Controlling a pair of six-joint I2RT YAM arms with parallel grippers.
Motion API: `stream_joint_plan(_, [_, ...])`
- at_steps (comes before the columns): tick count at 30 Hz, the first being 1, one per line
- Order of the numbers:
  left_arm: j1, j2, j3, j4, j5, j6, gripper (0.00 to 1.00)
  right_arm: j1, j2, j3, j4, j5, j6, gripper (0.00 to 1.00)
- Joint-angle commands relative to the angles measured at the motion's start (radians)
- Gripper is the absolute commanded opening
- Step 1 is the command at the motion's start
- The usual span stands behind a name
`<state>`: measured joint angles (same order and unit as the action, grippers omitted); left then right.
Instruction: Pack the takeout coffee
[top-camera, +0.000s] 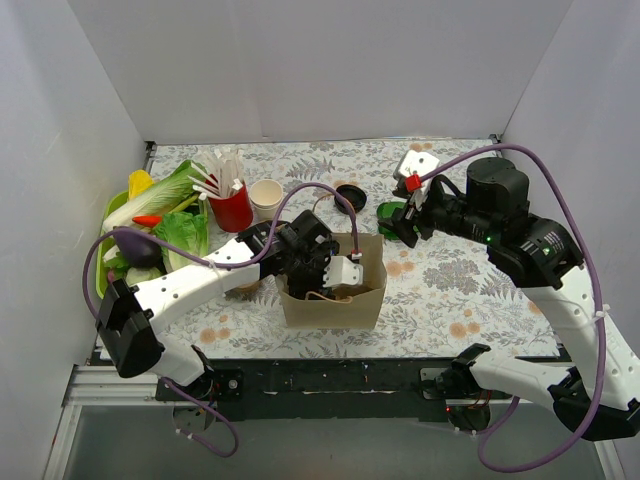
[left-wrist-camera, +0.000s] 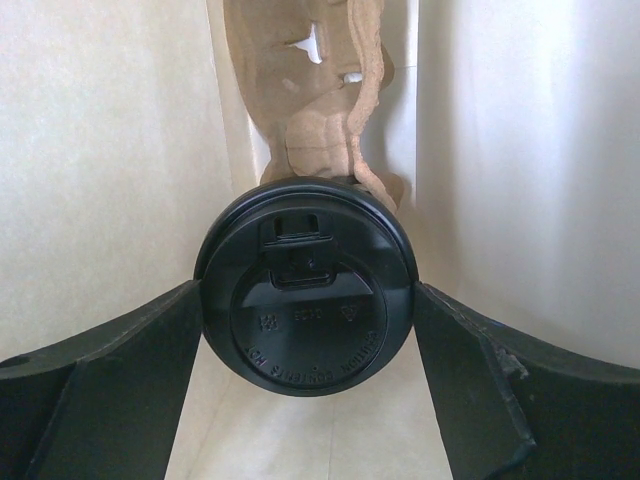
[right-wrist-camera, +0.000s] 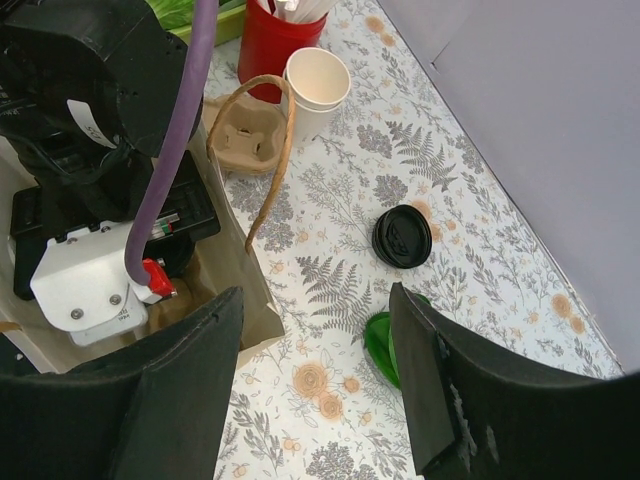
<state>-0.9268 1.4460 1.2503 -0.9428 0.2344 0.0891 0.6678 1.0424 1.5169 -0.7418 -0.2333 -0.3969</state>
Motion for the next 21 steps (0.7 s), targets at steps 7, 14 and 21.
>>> stream_joint_plan(7, [-0.007,-0.035,-0.003,-0.079,0.043,-0.025,0.98,-0.005,-0.010,0.025,0.028,0.019,-0.010,0.68])
stream_joint_plan(14, [-0.007,-0.045,0.006,-0.074,0.052,-0.028,0.98,-0.013,-0.018,0.012,0.032,0.020,-0.010,0.68])
stream_joint_plan(21, [-0.007,-0.079,0.006,-0.030,0.082,-0.040,0.98,-0.013,-0.016,0.008,0.036,0.019,-0.010,0.68])
